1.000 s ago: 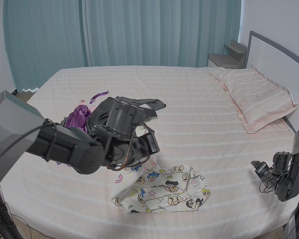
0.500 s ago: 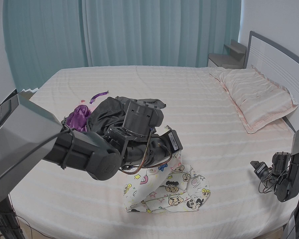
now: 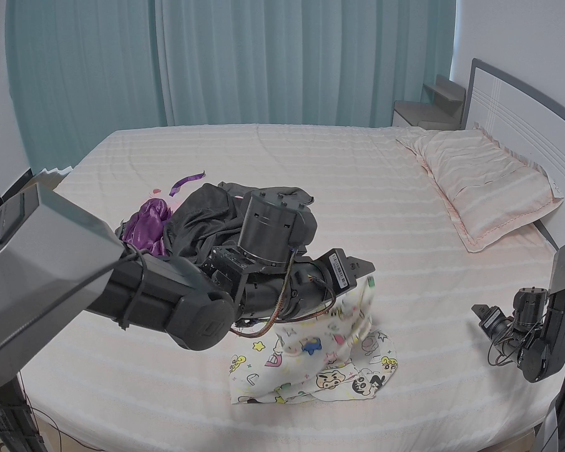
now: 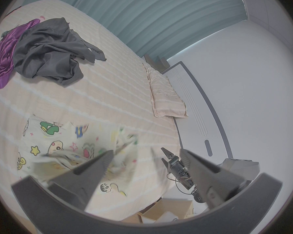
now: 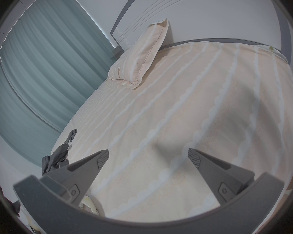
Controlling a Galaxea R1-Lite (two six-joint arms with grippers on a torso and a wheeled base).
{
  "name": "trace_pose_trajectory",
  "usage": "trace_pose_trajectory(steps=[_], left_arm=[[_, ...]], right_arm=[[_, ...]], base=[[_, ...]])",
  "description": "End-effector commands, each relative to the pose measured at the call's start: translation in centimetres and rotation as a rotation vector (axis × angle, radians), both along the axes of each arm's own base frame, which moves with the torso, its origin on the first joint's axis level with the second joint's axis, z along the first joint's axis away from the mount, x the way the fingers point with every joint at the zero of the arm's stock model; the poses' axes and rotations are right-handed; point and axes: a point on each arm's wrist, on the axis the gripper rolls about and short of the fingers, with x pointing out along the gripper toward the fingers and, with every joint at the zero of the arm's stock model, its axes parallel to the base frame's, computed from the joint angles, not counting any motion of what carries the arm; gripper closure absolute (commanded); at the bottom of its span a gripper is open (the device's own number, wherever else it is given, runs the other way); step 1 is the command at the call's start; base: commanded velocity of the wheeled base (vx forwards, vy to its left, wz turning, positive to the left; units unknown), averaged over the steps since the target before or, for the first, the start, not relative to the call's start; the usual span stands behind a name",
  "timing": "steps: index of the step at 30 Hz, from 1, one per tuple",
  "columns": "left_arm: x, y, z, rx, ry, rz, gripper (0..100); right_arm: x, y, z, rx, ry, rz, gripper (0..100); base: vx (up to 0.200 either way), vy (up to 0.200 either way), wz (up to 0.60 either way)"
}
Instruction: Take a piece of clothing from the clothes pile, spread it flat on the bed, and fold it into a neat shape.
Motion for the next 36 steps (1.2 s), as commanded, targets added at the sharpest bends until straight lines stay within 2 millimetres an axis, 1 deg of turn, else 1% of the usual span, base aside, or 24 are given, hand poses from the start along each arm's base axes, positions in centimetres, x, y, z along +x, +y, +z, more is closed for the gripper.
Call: trace_pose_trajectory(steps=[1,6,10,12,14,15,16,17,21,23,24,29,33,36], left_arm=[[-0.1,0.0,0.0,0.002,0.004,-0.001,0],[-0.6,-0.3,0.0,-0.002,0.022,0.020,0],[-0.9,0.3,-1.1,0.038,0.040,0.062,0],[-1.5,1.3,-1.1,0.053,0.052,0.087,0],[-2.3,2.8,-1.1,0.061,0.071,0.107,0],[-2.6,4.3,-1.2,0.067,0.097,0.135,0],[-2.7,4.7,-1.2,0.067,0.102,0.142,0],[-2.9,5.6,-1.4,0.069,0.124,0.165,0],[-3.6,7.8,-2.5,0.089,0.181,0.213,0],[-4.0,8.5,-2.7,0.088,0.192,0.225,0],[-4.2,8.8,-2.9,0.082,0.200,0.232,0],[-5.1,9.5,-3.2,0.069,0.201,0.243,0],[-5.1,9.7,-3.1,0.058,0.208,0.260,0],[-5.1,9.9,-3.2,0.052,0.221,0.265,0]], right_arm=[[0.0,0.0,0.0,0.000,0.001,0.001,0],[0.0,0.0,-0.1,0.001,0.003,0.003,0],[0.0,0.0,-0.1,0.002,0.006,0.003,0],[-0.1,0.0,-0.3,0.002,0.012,0.003,0],[-0.1,0.0,-0.4,0.002,0.015,0.003,0],[0.0,0.1,-0.4,0.000,0.005,0.005,0],[0.0,0.1,-0.4,0.000,0.003,0.005,0],[0.0,0.1,-0.5,0.000,0.002,0.005,0],[0.0,0.4,-0.8,-0.001,0.005,0.016,0],[0.0,0.4,-0.9,0.001,0.007,0.017,0],[0.0,0.4,-0.9,-0.001,0.006,0.018,0],[0.0,0.4,-0.8,0.001,0.003,0.018,0],[-0.1,0.6,-0.7,0.001,0.003,0.023,0],[-0.4,1.0,-0.8,0.005,0.017,0.038,0]], base=[[0.000,0.000,0.00],[0.000,0.000,0.00],[0.000,0.000,0.00],[0.000,0.000,0.00],[0.000,0.000,0.00],[0.000,0.000,0.00],[0.000,0.000,0.00],[0.000,0.000,0.00],[0.000,0.000,0.00],[-0.200,0.000,0.00],[-0.200,0.000,0.00],[0.000,0.000,0.00],[0.000,0.000,0.00],[0.000,0.000,0.00]])
